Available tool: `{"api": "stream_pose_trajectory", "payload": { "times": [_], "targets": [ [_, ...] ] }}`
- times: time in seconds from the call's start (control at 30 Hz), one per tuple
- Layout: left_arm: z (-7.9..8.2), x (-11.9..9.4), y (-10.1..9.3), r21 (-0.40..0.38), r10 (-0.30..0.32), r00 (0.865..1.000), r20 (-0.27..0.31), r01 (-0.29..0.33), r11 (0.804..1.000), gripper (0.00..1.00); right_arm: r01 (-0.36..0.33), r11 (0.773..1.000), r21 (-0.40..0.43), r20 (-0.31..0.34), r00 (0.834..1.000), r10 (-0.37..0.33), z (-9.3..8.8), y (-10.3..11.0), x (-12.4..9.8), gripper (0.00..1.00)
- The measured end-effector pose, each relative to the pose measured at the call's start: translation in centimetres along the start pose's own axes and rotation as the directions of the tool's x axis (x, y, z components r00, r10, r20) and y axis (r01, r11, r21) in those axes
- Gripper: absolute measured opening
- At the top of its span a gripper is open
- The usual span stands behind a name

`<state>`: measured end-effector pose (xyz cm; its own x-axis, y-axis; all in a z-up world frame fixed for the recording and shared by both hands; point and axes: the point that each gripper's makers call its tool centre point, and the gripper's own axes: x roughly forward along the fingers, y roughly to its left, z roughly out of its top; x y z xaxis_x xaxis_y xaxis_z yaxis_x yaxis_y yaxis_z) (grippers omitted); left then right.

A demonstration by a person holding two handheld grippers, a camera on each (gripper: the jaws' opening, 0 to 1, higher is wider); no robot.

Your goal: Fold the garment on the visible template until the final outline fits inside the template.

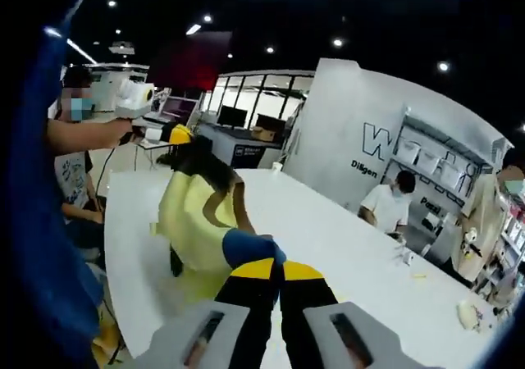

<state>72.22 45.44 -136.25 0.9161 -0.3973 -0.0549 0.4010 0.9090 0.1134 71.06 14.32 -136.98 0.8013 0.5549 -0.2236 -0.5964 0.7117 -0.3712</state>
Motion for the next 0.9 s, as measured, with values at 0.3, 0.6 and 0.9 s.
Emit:
{"api": "stream_pose_trajectory", "payload": {
  "times": [0.3,0.6,0.9],
  "targets": [
    [2.6,-1.8,1.7,-0.006,0.019,0.999,0.033,-0.018,1.000,0.03,0.083,0.993,-0.090,0.046,0.996,-0.079,4.5,-2.9,0.5,0.00],
    [4.1,-3.4,2.9,-0.026,0.021,0.998,0.059,-0.019,0.999,0.03,0.028,0.994,-0.107,0.062,0.998,-0.021,7.0,-1.7,-0.3,0.00],
    [8.7,-7.7,1.4,0.002,-0.073,0.991,0.113,0.074,0.997,0.03,-0.107,0.986,-0.127,-0.003,0.994,0.108,11.4,0.8,-5.8,0.00]
  ]
}}
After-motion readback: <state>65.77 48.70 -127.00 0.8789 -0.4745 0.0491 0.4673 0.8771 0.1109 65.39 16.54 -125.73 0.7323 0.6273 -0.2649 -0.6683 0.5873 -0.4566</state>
